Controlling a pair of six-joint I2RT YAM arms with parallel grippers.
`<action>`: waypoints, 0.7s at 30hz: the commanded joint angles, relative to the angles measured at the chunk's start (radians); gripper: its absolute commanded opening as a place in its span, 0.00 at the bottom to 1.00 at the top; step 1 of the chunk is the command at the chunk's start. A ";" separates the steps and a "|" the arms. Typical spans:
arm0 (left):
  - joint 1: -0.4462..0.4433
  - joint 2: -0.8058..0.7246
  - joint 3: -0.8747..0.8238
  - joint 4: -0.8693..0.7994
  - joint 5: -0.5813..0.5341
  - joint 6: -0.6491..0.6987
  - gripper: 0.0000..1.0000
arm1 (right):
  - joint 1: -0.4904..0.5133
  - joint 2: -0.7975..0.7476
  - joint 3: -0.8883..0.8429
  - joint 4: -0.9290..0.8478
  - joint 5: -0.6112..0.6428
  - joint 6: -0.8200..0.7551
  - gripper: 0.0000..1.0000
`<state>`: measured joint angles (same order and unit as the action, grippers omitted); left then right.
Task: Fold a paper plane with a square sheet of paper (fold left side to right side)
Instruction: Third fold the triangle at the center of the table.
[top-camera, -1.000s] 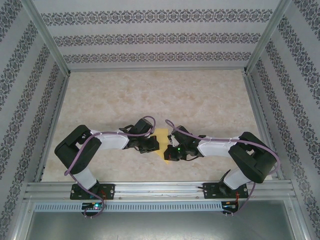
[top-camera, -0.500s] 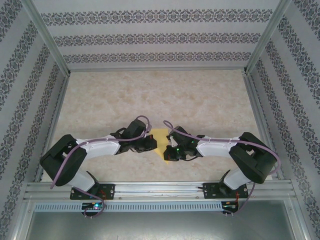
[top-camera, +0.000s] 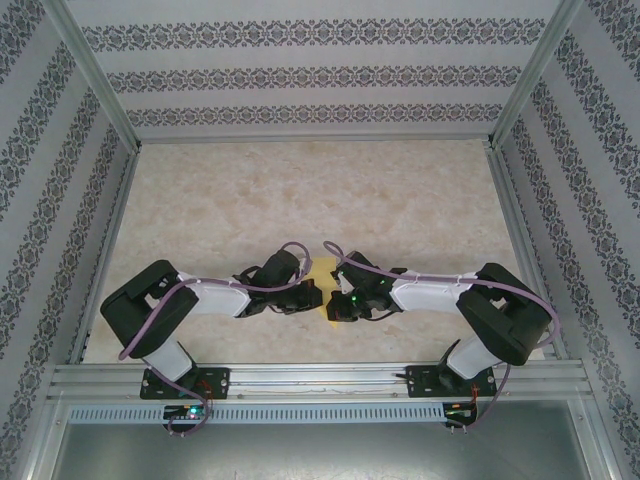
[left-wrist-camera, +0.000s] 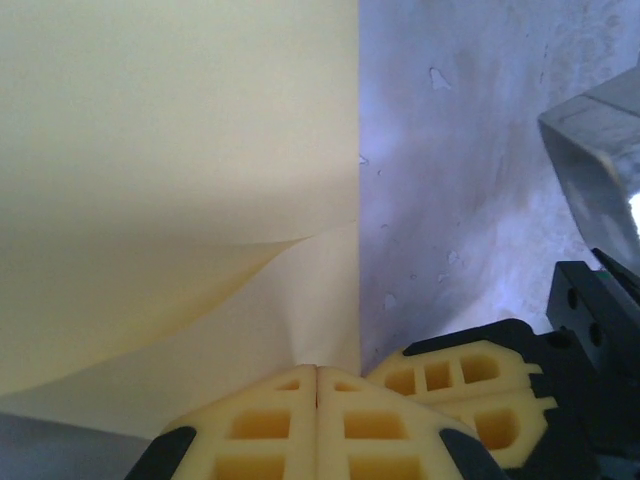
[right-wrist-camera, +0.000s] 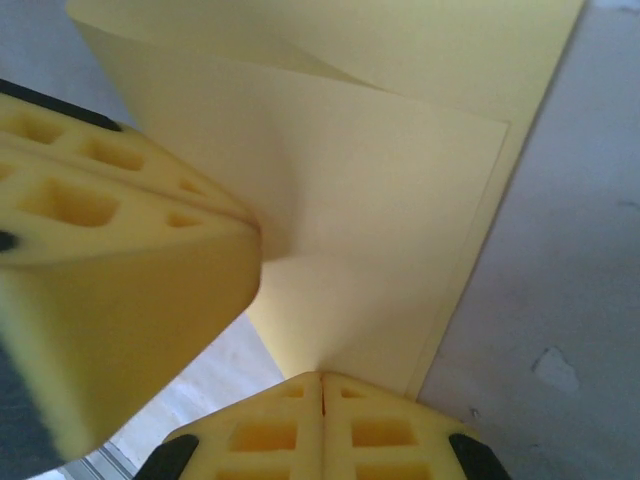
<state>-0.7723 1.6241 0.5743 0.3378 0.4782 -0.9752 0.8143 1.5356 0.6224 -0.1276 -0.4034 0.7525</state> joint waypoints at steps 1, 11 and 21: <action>-0.012 0.019 0.003 0.061 -0.008 -0.016 0.01 | 0.006 0.066 -0.041 -0.177 0.156 -0.027 0.00; -0.012 0.056 -0.013 0.003 -0.069 0.017 0.01 | 0.013 0.072 -0.027 -0.251 0.190 -0.054 0.00; 0.015 0.068 -0.055 0.040 -0.113 0.020 0.00 | 0.019 0.081 -0.016 -0.290 0.206 -0.071 0.00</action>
<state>-0.7700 1.6634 0.5529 0.4099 0.4400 -0.9768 0.8295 1.5497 0.6636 -0.1951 -0.3676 0.7063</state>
